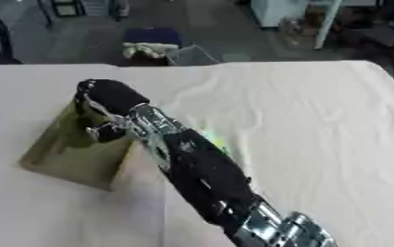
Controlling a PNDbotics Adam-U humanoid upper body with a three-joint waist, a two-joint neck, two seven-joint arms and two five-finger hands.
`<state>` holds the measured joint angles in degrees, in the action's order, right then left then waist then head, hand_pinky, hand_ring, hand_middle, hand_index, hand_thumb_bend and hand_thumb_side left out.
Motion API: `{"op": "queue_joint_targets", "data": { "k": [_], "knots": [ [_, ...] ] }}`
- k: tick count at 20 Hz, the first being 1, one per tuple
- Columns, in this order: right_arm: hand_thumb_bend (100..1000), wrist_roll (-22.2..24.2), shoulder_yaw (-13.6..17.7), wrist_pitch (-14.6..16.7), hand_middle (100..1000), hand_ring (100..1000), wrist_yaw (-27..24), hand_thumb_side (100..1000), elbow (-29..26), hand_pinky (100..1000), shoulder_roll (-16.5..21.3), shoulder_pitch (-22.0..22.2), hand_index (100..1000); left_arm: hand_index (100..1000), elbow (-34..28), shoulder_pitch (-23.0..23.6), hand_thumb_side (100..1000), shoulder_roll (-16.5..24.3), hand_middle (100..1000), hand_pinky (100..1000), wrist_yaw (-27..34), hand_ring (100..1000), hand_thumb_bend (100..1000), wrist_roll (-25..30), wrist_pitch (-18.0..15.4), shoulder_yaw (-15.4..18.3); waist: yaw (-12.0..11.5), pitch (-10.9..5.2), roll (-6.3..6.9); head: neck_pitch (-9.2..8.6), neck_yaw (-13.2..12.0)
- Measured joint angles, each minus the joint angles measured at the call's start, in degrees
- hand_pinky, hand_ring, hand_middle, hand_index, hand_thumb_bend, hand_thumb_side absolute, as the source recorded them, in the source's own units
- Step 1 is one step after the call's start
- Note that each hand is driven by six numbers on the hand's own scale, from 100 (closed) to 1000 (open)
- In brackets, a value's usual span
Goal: Pick up objects on the table and place them in the box.
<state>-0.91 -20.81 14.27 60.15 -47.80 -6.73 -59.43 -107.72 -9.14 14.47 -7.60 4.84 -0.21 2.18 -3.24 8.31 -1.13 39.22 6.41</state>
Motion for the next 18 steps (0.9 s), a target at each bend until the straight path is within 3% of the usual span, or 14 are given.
{"op": "queue_joint_targets", "data": {
  "k": [2, 3, 4, 6, 9, 18],
  "knots": [
    [100, -0.5, 0.3, -0.5, 737, 809, 0.8, 100, 0.1, 753, -0.1, 0.0, 764, 803, 0.0, 0.0, 753, 0.0, 649, 659, 0.0, 626, 327, 0.0, 0.0, 0.0, 0.0, 0.0, 0.0, 0.0, 0.0],
    [100, -0.8, 0.4, -0.9, 743, 813, 1.2, 142, 0.1, 756, -0.1, 0.0, 788, 803, 0.0, 0.0, 753, 0.0, 649, 659, 0.0, 626, 327, 0.0, 0.0, 0.0, 0.0, 0.0, 0.0, 0.0, 0.1],
    [169, -1.0, 0.6, -1.2, 751, 817, 1.5, 246, 0.1, 759, -0.1, 0.0, 819, 803, 0.0, 0.0, 753, 0.0, 649, 659, 0.0, 626, 327, 0.0, 0.0, 0.0, 0.0, 0.0, 0.0, 0.0, 0.1],
    [255, -1.2, 0.8, -2.0, 771, 831, 2.2, 372, 0.1, 769, -0.1, 0.0, 870, 803, 0.0, 0.0, 753, 0.0, 649, 659, 0.0, 626, 327, 0.0, 0.0, 0.0, 0.1, 0.0, 0.0, -0.01, 0.2],
    [288, -0.6, 1.3, -3.0, 790, 843, 2.8, 434, 0.2, 777, 0.0, 0.0, 901, 803, 0.0, 0.0, 752, 0.0, 649, 659, 0.0, 626, 327, 0.0, 0.0, 0.0, 0.1, 0.0, 0.01, -0.02, 0.2],
    [278, 2.4, 2.4, -5.4, 798, 854, -0.8, 461, -1.6, 783, 6.5, -1.2, 910, 803, 0.0, 0.0, 752, 0.0, 648, 659, 0.0, 625, 328, 0.0, 0.0, 0.0, 1.3, -0.06, -0.09, -0.02, -0.1]
  ]
}}
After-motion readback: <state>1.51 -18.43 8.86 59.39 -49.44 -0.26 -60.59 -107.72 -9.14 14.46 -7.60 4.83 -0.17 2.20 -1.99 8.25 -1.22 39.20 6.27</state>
